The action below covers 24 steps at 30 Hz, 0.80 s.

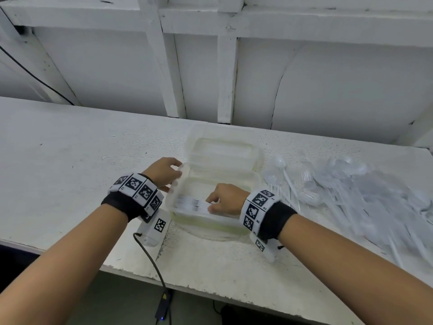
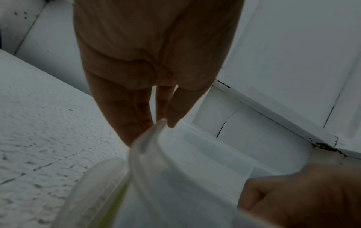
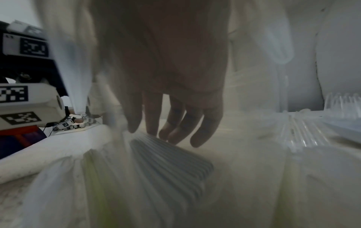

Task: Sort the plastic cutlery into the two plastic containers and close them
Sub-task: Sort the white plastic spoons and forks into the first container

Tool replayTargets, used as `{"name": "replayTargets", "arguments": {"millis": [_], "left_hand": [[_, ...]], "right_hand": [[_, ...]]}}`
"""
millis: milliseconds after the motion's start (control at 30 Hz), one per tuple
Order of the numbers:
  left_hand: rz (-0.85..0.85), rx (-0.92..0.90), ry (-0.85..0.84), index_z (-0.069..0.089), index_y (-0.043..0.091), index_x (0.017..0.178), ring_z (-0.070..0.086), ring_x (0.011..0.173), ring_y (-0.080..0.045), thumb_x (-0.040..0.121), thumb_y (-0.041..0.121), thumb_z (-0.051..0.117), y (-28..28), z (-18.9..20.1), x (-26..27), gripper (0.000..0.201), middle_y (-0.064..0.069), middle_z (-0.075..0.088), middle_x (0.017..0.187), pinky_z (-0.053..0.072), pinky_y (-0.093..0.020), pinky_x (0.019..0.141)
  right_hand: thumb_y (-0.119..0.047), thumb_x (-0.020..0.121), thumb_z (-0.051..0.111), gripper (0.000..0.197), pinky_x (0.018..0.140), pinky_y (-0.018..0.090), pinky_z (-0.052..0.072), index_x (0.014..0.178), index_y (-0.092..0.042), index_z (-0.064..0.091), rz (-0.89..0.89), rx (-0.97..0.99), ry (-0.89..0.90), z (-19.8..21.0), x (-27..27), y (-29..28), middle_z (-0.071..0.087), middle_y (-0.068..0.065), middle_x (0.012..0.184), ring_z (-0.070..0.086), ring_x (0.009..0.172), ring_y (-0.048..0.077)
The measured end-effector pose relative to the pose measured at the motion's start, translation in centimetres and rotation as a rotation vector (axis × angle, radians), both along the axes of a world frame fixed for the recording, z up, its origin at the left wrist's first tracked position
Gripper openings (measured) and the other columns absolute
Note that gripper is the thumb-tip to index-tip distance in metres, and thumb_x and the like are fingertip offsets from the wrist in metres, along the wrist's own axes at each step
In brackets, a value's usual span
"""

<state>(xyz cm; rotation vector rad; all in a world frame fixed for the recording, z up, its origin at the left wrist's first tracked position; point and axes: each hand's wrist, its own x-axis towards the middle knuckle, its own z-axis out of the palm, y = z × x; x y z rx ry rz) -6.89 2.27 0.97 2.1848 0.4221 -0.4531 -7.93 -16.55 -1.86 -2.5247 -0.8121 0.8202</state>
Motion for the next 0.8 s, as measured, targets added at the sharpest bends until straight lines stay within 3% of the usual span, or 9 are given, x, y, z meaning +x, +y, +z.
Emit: {"name": "replayTargets", "arguments": {"millis": [67,100,133,200,367,500,567,667,800], "left_hand": [[0.006,-0.009,0.0,0.052,0.01,0.121,0.061,0.073,-0.017,0.094,0.007,0.048,0.0,-0.1,0.0,0.027,-0.004,0.06,0.085,0.056,-0.034,0.062],[0.007,-0.011,0.0,0.052,0.01,0.121,0.061,0.073,-0.017,0.094,0.006,0.048,0.0,-0.1,0.1,0.027,-0.005,0.06,0.085,0.056,-0.034,0.063],[0.01,-0.012,-0.001,0.052,0.01,0.12,0.061,0.073,-0.017,0.094,0.006,0.048,0.0,-0.1,0.1,0.027,-0.005,0.06,0.085,0.056,-0.034,0.063],[0.015,-0.01,-0.002,0.053,0.01,0.12,0.061,0.073,-0.018,0.094,0.007,0.048,0.0,-0.2,0.1,0.027,-0.005,0.061,0.085,0.056,-0.035,0.064],[0.006,0.003,-0.011,0.052,0.009,0.122,0.059,0.073,-0.019,0.094,0.007,0.047,0.0,-0.3,0.0,0.028,-0.006,0.059,0.087,0.057,-0.036,0.065],[0.007,0.052,-0.032,0.052,0.01,0.123,0.057,0.071,-0.017,0.095,0.007,0.047,-0.3,-0.4,-0.1,0.029,-0.008,0.058,0.091,0.055,-0.026,0.049],[0.016,0.069,-0.036,0.052,0.01,0.123,0.057,0.071,-0.017,0.094,0.008,0.047,-0.3,-0.6,-0.1,0.029,-0.008,0.058,0.09,0.055,-0.025,0.049],[0.025,0.1,-0.026,0.051,0.009,0.125,0.059,0.078,-0.021,0.094,0.011,0.048,-0.3,-0.5,-0.3,0.031,-0.01,0.06,0.097,0.054,-0.031,0.061],[-0.029,0.414,-0.102,0.046,0.01,0.134,0.05,0.118,-0.029,0.095,0.023,0.048,-0.8,-0.1,-0.4,0.041,-0.015,0.051,0.132,0.039,-0.037,0.098]], "right_hand": [[-0.014,0.091,0.05,0.028,0.074,0.03,0.039,0.066,-0.012,0.062,-0.023,0.01,0.004,-0.1,0.0,-0.1,0.056,-0.001,0.067,0.055,0.077,0.021],[-0.016,0.092,0.049,0.024,0.081,0.03,0.04,0.075,-0.014,0.065,-0.03,-0.017,0.01,0.0,-0.1,-0.1,0.062,0.001,0.077,0.058,0.089,0.022],[-0.019,0.094,0.048,0.022,0.089,0.028,0.039,0.099,-0.011,0.068,-0.026,-0.024,0.004,-0.1,-0.2,-0.2,0.066,0.004,0.099,0.057,0.106,0.022],[-0.022,0.095,0.047,0.038,0.095,0.025,0.036,0.132,-0.011,0.051,-0.037,-0.04,0.001,0.2,-0.3,-0.3,0.058,0.006,0.126,0.05,0.118,0.02],[-0.013,0.094,0.049,0.035,0.088,0.026,0.04,0.128,-0.013,0.053,-0.039,-0.007,-0.009,0.1,-0.7,-0.8,0.061,0.01,0.118,0.054,0.11,0.022],[-0.012,0.093,0.049,0.034,0.087,0.025,0.038,0.128,-0.013,0.054,-0.02,-0.016,-0.051,0.0,-0.7,-1.0,0.059,0.009,0.121,0.052,0.113,0.023],[-0.013,0.094,0.048,0.036,0.091,0.027,0.038,0.13,-0.013,0.052,0.005,-0.039,-0.06,0.0,-0.6,-0.9,0.056,0.009,0.127,0.05,0.117,0.024],[-0.021,0.095,0.048,0.045,0.097,0.034,0.04,0.139,-0.017,0.041,0.026,-0.072,-0.092,-0.1,-0.6,-1.0,0.043,0.012,0.136,0.048,0.119,0.028],[-0.027,0.097,0.044,0.05,0.093,0.036,0.045,0.144,-0.018,0.031,-0.059,0.077,-0.246,1.1,-0.9,-2.7,0.036,0.012,0.137,0.05,0.112,0.027]]}}
